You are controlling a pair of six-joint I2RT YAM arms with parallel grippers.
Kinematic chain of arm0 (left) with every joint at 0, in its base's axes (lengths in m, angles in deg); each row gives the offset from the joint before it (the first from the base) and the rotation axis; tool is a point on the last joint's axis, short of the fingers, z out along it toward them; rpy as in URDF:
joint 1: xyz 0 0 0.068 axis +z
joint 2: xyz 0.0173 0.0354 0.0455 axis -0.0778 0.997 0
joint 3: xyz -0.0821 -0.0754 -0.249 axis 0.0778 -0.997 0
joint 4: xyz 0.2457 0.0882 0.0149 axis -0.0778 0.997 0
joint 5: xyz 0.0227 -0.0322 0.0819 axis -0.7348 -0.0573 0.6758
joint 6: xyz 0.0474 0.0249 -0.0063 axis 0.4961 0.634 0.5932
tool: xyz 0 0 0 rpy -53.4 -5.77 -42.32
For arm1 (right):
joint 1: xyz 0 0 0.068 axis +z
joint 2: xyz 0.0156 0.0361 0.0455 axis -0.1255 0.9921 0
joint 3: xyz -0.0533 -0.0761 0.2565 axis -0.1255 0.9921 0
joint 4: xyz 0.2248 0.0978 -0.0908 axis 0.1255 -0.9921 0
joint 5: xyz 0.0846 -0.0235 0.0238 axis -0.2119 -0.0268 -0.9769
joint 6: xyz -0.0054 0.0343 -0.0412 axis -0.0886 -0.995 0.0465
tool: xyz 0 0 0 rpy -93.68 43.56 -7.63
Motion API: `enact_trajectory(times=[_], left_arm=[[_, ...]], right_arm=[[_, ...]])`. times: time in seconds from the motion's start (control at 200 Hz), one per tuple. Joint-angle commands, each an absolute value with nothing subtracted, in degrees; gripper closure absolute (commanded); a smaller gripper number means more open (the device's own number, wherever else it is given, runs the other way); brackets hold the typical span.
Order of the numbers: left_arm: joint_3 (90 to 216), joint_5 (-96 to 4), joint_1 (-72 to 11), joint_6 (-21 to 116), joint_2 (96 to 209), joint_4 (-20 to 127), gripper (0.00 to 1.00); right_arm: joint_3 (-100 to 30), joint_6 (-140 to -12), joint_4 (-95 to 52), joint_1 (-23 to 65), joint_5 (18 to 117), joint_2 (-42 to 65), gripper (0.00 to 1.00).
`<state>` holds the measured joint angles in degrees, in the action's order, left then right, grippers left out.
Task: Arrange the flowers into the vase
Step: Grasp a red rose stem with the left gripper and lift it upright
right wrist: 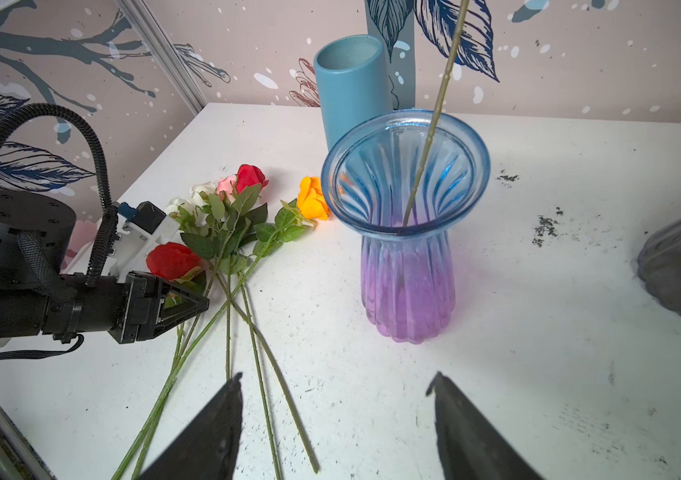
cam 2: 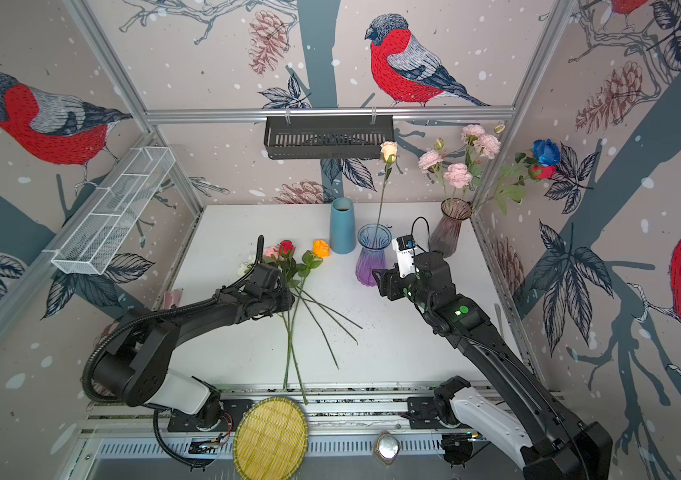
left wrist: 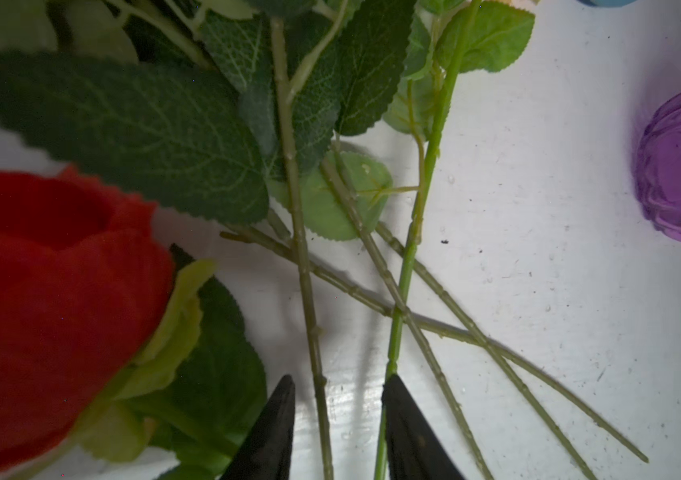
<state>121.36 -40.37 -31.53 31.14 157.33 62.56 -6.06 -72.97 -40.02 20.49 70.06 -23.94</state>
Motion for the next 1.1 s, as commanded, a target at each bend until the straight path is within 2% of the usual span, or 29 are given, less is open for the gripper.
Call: enact_trajectory(times=[0.0, 0.145, 0.32, 0.41, 0.59, 0.74, 0.856, 1.096], left_arm=[[121.04, -41.10, -31.36, 31.14, 158.16, 61.67, 0.62], [121.12, -41.92, -31.35, 30.95, 159.43, 60.94, 0.64], [121.37, -42.28, -31.05, 30.64, 159.28, 60.83, 0.87], [122.28, -42.01, -30.66, 30.60, 157.67, 62.24, 0.95], [125.32, -39.78, -29.13, 31.84, 149.64, 66.79, 1.00], [128.10, -39.78, -28.80, 33.45, 141.08, 67.94, 1.00], [126.14, -48.87, -28.83, 36.38, 134.31, 59.66, 1.00], [120.95, -63.34, -29.95, 29.39, 127.01, 40.09, 1.00]], right_arm=[[-6.77, -72.21, -38.79, 20.56, 70.53, -23.63, 0.28], [-6.92, -72.13, -39.28, 20.56, 70.65, -23.70, 0.28], [-6.96, -71.95, -39.92, 20.61, 70.93, -24.21, 0.28], [-7.22, -72.04, -40.28, 20.56, 70.94, -24.47, 0.28], [-7.75, -72.20, -40.63, 20.56, 70.92, -24.95, 0.28], [-8.18, -72.34, -40.42, 20.65, 70.67, -25.47, 0.29], [-8.05, -72.41, -38.48, 20.74, 68.07, -26.69, 0.29], [-7.98, -73.14, -32.38, 21.34, 58.90, -28.21, 0.29]])
